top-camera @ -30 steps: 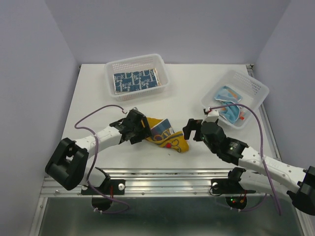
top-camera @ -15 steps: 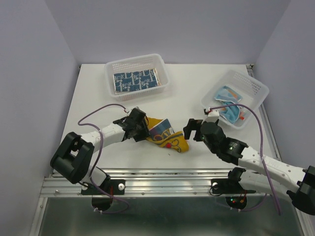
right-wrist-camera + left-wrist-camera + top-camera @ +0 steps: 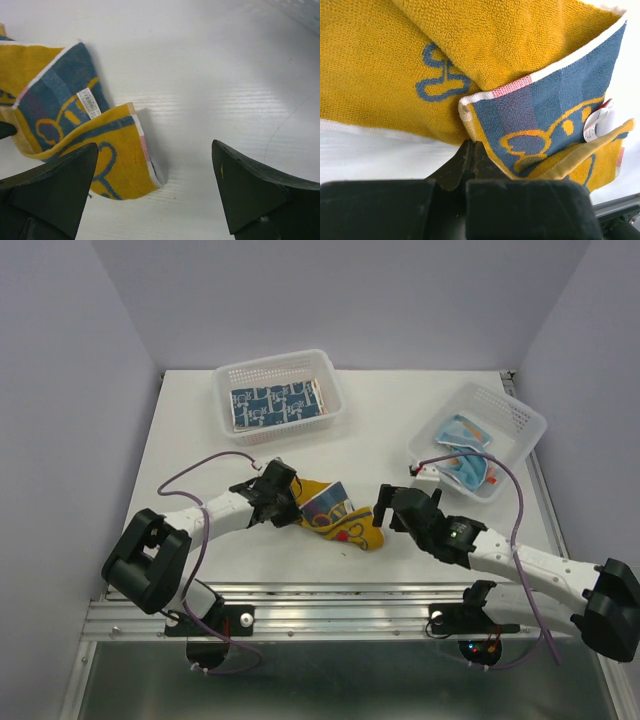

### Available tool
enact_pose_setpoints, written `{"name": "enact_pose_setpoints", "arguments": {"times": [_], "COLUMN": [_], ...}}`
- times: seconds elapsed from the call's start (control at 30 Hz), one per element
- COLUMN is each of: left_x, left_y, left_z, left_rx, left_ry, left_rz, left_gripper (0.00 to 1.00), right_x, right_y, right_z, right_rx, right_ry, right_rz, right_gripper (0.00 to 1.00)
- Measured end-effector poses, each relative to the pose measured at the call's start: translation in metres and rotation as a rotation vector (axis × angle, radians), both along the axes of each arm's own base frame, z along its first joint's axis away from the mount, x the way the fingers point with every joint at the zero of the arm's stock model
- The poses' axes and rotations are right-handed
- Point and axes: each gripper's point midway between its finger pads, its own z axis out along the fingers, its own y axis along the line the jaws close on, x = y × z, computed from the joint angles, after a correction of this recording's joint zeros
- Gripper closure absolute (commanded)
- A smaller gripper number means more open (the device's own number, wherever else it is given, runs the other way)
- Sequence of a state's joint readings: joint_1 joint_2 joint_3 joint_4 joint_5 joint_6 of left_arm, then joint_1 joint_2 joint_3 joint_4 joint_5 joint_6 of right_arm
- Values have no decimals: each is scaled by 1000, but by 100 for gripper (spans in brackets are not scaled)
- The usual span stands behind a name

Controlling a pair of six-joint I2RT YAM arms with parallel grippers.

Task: Fold and stack the towels
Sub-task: Flatten out the crumpled towel

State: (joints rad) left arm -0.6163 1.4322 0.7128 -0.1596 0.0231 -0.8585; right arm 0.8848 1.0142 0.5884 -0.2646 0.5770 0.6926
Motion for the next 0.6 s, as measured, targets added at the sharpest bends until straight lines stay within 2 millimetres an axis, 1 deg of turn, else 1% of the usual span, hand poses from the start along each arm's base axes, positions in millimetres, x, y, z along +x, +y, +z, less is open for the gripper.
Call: {"name": "enact_pose_setpoints", "arguments": {"times": [0.1,0.17,0.27,0.33,0.5,0.6], "left_x": [0,-1,-5,-7,-11,-12], "left_y": [-1,-1,-1,-1,3,4], "left_z": [1,1,1,2,4,6], "left_rx": [-5,-10,-16,-23,-30,-38], "left_ry": [-9,-16,-23,-30,-56,-71], "left_rz": [-1,-5,-9,-10,0,1], "left_gripper": [100,100,100,100,100,100], "right_x": [0,3,10,12,22,26], "right_y": [0,8,26,33,46,48], "right_z": [-10,-15,-21,-27,-39,-46], "right_rx": [-19,-23,-20,-24,-52,-81], "right_ry": [54,86,134,160,210,234], "right_rz": [-42,-46,-36,-37,-65,-100], "right_gripper": [0,0,0,0,0,0]}}
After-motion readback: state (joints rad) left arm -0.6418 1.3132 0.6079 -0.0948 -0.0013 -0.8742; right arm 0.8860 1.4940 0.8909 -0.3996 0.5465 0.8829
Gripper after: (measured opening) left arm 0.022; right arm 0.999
